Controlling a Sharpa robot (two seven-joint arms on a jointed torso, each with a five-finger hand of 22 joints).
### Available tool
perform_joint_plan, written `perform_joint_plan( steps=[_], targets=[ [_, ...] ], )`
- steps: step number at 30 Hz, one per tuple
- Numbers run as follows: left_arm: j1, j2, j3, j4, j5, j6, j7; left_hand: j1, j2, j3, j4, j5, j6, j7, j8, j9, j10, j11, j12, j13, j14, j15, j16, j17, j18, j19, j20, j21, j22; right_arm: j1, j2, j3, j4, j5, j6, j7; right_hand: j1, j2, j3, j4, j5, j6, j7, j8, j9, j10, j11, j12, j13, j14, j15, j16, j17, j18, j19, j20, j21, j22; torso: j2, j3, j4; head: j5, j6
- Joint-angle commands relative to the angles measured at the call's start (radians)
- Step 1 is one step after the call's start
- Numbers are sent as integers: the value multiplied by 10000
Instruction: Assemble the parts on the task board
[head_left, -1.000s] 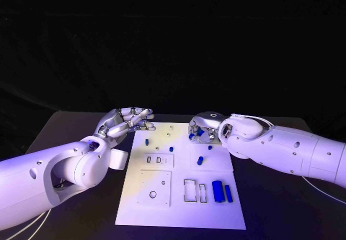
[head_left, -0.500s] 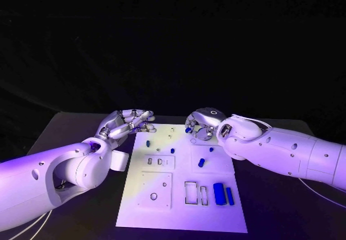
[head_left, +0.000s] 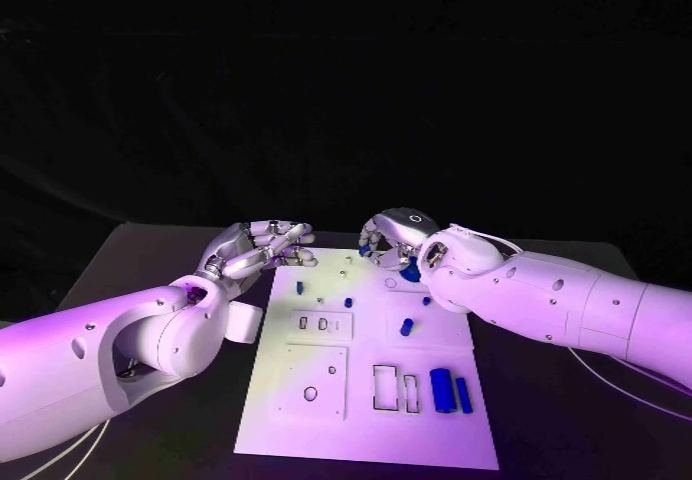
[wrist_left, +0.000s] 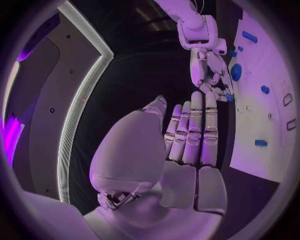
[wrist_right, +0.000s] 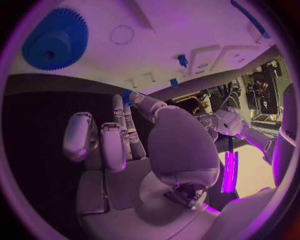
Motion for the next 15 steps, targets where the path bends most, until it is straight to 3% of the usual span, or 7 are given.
perform_joint_plan(
  steps=[1,8,15],
  targets=[
    [14,50,10,0,31,207,37,-67,-19,76,5,40,-74,8,-60,15,-17,38,-43,4,49,40,24,9,119,70,4,54,17,-26,153,4,-162,146,-57,143,-129,-25,4,77,-24,-77,5,53,29,-70,28,32,-3,442,-6,57,2,-73,34,-9,20,-14,12,-18,48,9,0],
    [43,12,11,69,30,191,32,-67,-19,76,5,40,-74,8,-60,15,-17,38,-43,4,49,40,24,9,119,70,4,54,17,-57,324,4,-259,176,55,203,-169,-64,-15,104,-39,-94,7,55,50,-76,32,34,2,441,-1,61,0,-75,37,-4,27,3,80,0,-1,91,-4],
    [62,-6,11,81,30,175,26,-51,-21,105,-8,40,-78,10,-66,18,-20,40,-54,7,43,41,19,24,118,67,4,58,16,-135,490,4,-394,225,103,234,-173,-69,-17,107,-40,-97,7,55,53,-76,31,35,3,440,0,60,-4,-71,24,-3,13,-18,103,-8,4,55,-14]
  ],
)
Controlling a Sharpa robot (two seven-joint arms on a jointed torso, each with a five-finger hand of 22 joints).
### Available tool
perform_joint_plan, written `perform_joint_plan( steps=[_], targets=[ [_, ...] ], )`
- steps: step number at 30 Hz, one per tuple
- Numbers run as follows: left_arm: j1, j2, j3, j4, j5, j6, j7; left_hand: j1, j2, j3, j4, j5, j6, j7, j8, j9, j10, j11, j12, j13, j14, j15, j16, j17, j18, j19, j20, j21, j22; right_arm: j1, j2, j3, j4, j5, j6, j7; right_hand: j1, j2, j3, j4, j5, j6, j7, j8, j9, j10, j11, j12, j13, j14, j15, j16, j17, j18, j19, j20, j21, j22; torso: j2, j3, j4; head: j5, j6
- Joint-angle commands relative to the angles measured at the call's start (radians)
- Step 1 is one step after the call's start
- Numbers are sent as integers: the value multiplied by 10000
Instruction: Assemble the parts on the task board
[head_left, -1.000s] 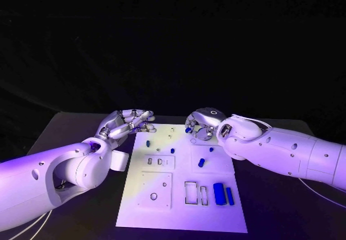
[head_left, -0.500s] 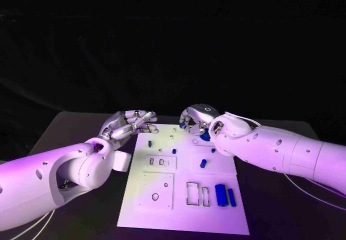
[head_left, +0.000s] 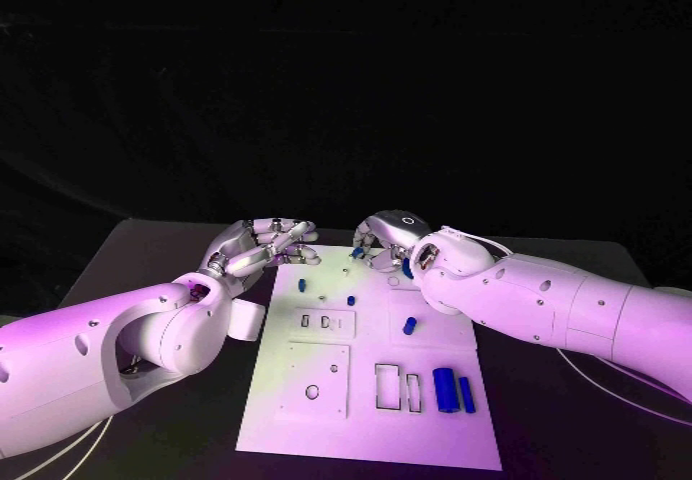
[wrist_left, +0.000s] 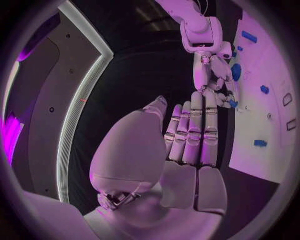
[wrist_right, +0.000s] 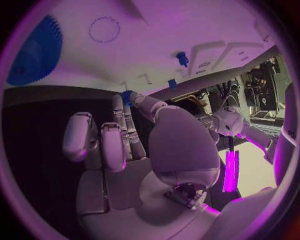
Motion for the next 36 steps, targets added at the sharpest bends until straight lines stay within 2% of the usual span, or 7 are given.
perform_joint_plan(
  steps=[1,14,17,20,29,32,36],
  targets=[
    [23,15,11,34,27,165,41,-51,-21,34,7,40,-79,10,-66,8,-19,41,-55,7,43,41,19,8,118,67,4,58,10,-26,66,1,-66,36,99,101,-91,14,-9,46,-40,-81,-4,58,-10,-38,-7,36,5,440,-1,61,-3,-70,25,-3,13,-8,23,-5,7,-26,10],
    [45,65,11,17,26,180,28,-51,-21,34,7,40,-79,10,-66,8,-19,41,-55,7,43,41,19,8,118,67,4,58,10,-118,348,1,-418,-20,-28,-72,-97,11,-6,57,-41,-90,-4,58,1,-40,-8,38,8,448,0,85,42,-71,25,-1,16,-1,36,-13,63,-8,10],
    [101,43,10,48,27,180,20,-51,-21,34,7,40,-79,10,-66,8,-19,41,-55,7,43,41,19,8,118,67,4,58,10,-123,406,1,-463,-57,-15,-86,-104,3,-9,63,-44,-100,-1,56,5,-46,-5,36,9,448,1,86,41,-66,13,0,2,-21,81,-8,25,33,58],
    [134,44,10,53,27,184,14,-47,-32,57,2,38,-81,13,-71,13,-18,43,-64,9,41,42,15,25,118,65,4,62,10,-130,472,1,-537,-126,8,-86,-111,-21,-12,66,-49,-121,2,49,13,-64,-1,30,9,443,3,79,20,-54,-23,2,-38,-82,90,-8,32,27,23],
    [168,52,9,44,27,183,-6,-47,-32,57,2,38,-81,13,-71,13,-18,43,-64,9,41,42,15,25,118,65,4,62,10,-151,573,1,-719,-191,88,-100,-136,-91,-18,87,-72,-190,24,28,44,-154,25,-6,3,425,22,61,-29,-40,-73,15,-87,-142,110,-22,54,14,80],
    [171,57,9,42,27,185,-10,-47,-32,57,2,38,-81,13,-71,13,-18,43,-64,9,41,42,15,25,118,65,4,62,10,-152,574,1,-747,-197,190,-116,-165,-175,-9,118,-112,-327,91,-34,70,-346,91,-98,-33,401,73,34,-102,-29,-128,50,-142,-201,103,-20,59,22,70],
    [172,51,9,36,27,179,-12,-47,-32,57,2,38,-81,13,-71,13,-18,43,-64,9,41,42,15,25,118,65,4,62,10,-151,533,0,-711,-198,231,-111,-286,-436,-76,191,-39,-793,313,-306,41,-811,289,-303,-137,307,233,-105,-398,43,-384,170,-427,-585,105,-20,44,35,55]
  ],
)
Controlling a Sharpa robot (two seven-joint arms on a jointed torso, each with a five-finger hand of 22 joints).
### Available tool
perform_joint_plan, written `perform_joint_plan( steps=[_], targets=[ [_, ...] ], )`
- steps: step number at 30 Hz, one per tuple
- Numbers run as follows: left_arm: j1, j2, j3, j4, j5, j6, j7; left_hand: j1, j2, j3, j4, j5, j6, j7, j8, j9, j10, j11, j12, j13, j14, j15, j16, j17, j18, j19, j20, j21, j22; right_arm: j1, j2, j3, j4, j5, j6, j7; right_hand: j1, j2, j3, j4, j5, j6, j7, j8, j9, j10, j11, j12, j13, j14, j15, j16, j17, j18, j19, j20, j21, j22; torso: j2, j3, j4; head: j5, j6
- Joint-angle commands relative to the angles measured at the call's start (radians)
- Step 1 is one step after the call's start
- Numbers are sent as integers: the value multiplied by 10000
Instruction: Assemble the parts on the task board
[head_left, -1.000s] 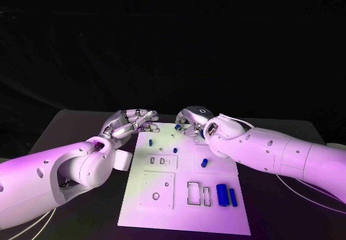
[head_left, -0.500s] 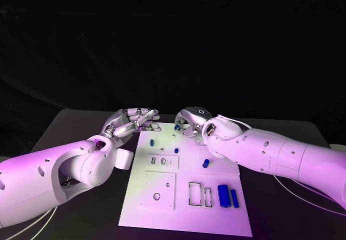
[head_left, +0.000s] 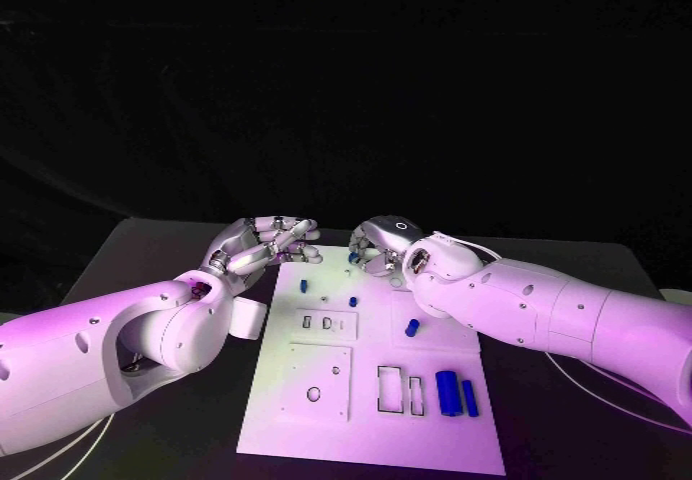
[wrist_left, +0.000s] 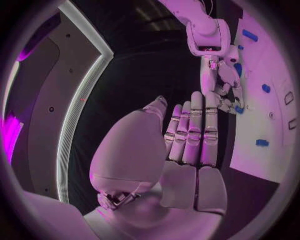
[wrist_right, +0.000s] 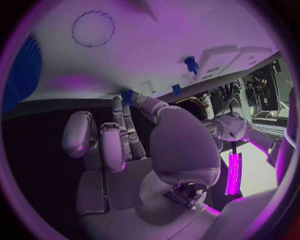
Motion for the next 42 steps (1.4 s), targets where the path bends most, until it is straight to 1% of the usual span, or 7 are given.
perform_joint_plan(
  steps=[1,5,12,21,23,26,42],
  targets=[
    [21,13,9,17,26,171,38,-47,-31,58,1,38,-81,13,-36,16,-19,43,-65,9,41,42,15,11,119,65,4,62,13,-7,-57,-3,54,-162,221,-57,-97,-346,-117,97,131,-550,221,-341,-89,-499,196,-191,-112,228,203,-231,-372,93,-343,105,-351,-471,1,2,-11,20,-27],
    [21,5,9,-6,26,168,39,-47,-31,58,1,38,-81,13,-36,16,-19,43,-65,9,41,42,15,11,119,65,4,62,13,-6,-306,-3,378,-160,113,-64,-115,-618,-428,98,227,-1017,320,-655,-130,-972,322,-219,-189,116,315,-405,-731,215,-699,244,-773,-1007,-2,17,-22,33,-25],
    [22,-60,9,-25,28,165,40,-56,-50,78,3,35,-85,18,-42,21,-18,47,-76,12,38,45,10,32,118,62,5,68,13,30,-1377,59,1617,39,-121,-110,-19,-556,-589,135,365,-720,278,-565,-7,-722,256,165,-104,126,269,-385,-749,188,-555,237,-668,-792,-12,19,-68,35,-9],
    [21,-137,7,-33,115,164,35,-56,-50,78,3,35,-85,18,-42,21,-18,47,-76,12,38,45,10,32,118,62,5,68,13,315,-3413,200,3177,2288,625,-691,-134,-702,-1281,478,1380,-906,-153,-239,417,1094,-323,2986,1841,304,-250,-100,-337,37,-43,-219,-209,-3,-86,44,-216,-20,42],
    [20,-140,7,-43,120,163,36,-55,-60,94,0,35,-84,18,-44,26,-13,47,-81,15,37,45,7,45,118,60,5,71,13,348,-3660,212,3264,2618,976,-753,-84,-730,-1618,552,1613,-1249,-243,73,705,357,-379,5030,3683,394,-182,110,-25,52,96,-359,-92,227,-98,53,-241,-17,22],
    [19,-136,6,-62,126,170,36,-55,-60,94,0,35,-84,18,-44,26,-13,47,-81,15,37,45,7,45,118,60,5,71,13,378,-3895,223,3277,2774,1400,-802,-402,-651,-1994,964,1695,-1713,-86,584,1079,1165,-273,9666,8479,591,-160,672,1102,-76,303,-179,126,637,-117,63,-269,-5,-8],
    [12,-67,4,-161,135,217,26,-55,-60,94,0,35,-84,18,-44,26,-13,47,-81,15,37,45,7,45,118,60,5,71,13,237,-3740,232,2963,2179,1699,-1014,-179,-642,-2344,1065,1581,-2138,2,1179,1364,3129,-142,12724,12196,888,-25,1345,2723,-340,1024,-57,1063,2024,-101,48,-214,25,-56]
  ],
)
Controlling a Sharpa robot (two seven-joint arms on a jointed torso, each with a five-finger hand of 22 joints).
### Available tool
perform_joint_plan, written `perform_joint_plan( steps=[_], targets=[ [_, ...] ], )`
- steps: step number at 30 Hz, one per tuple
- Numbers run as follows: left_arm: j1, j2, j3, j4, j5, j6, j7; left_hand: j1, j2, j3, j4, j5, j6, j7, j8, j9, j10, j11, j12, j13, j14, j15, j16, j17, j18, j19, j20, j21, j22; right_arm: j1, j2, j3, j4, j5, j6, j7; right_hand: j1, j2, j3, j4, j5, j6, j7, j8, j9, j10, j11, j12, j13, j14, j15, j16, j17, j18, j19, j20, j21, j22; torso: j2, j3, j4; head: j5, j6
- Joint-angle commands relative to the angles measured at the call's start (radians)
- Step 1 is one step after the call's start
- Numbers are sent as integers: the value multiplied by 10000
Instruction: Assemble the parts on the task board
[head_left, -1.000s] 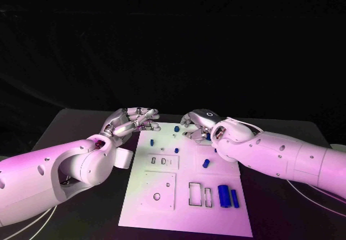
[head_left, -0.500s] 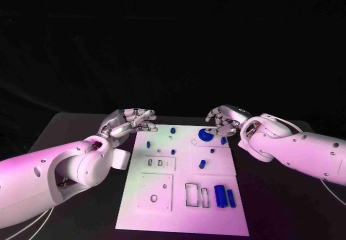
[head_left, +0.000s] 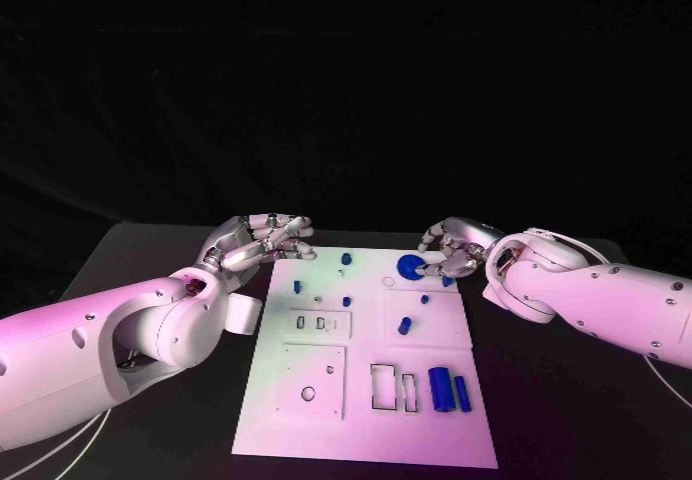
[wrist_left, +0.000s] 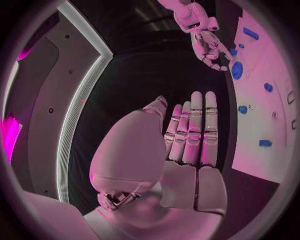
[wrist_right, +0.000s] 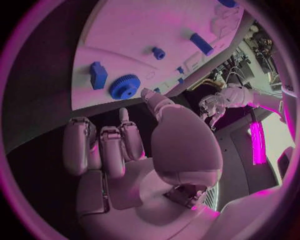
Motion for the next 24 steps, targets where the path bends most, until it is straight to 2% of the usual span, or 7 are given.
perform_joint_plan(
  steps=[1,3,4,11,15,20,24],
  targets=[
    [9,24,7,3,47,198,51,-55,-61,39,-1,35,-84,18,-45,15,-13,47,-38,15,37,45,8,9,119,60,4,33,16,-43,132,3,-80,-402,154,-224,61,2,-66,-20,-67,-90,5,43,12,63,1,49,720,919,74,47,1920,-181,57,6,62,63,8,-10,13,13,-3],
    [8,23,7,-1,47,196,48,-55,-61,39,-1,35,-84,18,-45,15,-13,47,-38,15,37,45,8,9,119,60,4,33,16,-60,223,2,-164,-462,117,-255,72,11,-64,-22,-73,-93,6,50,13,62,2,53,723,919,75,49,1924,-185,67,8,75,83,5,-12,6,24,-11],
    [8,23,7,-2,47,196,47,-55,-61,39,-1,35,-84,18,-45,15,-13,47,-38,15,37,45,8,9,119,60,4,33,16,-67,274,2,-222,-488,112,-276,83,20,-61,-24,-80,-94,7,56,15,65,3,59,730,921,76,52,1932,-185,67,9,77,85,4,-15,-2,44,-69],
    [8,38,7,-4,46,214,41,-55,-61,39,-1,35,-84,18,-45,15,-13,47,-38,15,37,45,8,9,119,60,4,33,16,-106,486,-3,-534,-585,99,-332,94,30,-59,-26,-92,-99,8,60,15,38,4,42,700,920,78,53,1931,-182,60,11,68,74,7,-14,1,78,-117],
    [8,45,7,-21,46,209,39,-54,-73,77,-4,35,-80,17,-48,25,-3,47,-47,19,36,44,3,37,120,58,4,42,17,-126,586,-4,-666,-606,97,-324,108,38,-56,-30,-105,-113,11,61,15,13,7,28,677,921,80,55,1937,-183,63,13,75,84,-1,-8,-21,107,-114],
    [8,60,7,-34,45,226,31,-54,-73,77,-4,35,-80,17,-48,25,-3,47,-47,19,36,44,3,37,120,58,4,42,17,-137,667,-4,-760,-630,87,-308,140,60,-43,-40,-119,-134,17,65,14,5,12,29,678,922,85,59,1946,-184,64,17,79,91,9,-5,-1,108,-120],
    [8,66,7,-38,45,234,25,-54,-73,77,-4,35,-80,17,-48,25,-3,47,-47,19,36,44,3,37,120,58,4,42,17,-144,768,-8,-838,-673,142,-295,165,74,-32,-49,-125,-151,21,66,13,-28,15,9,647,922,88,60,1946,-186,67,20,85,102,1,-7,-18,110,-127]
  ],
)
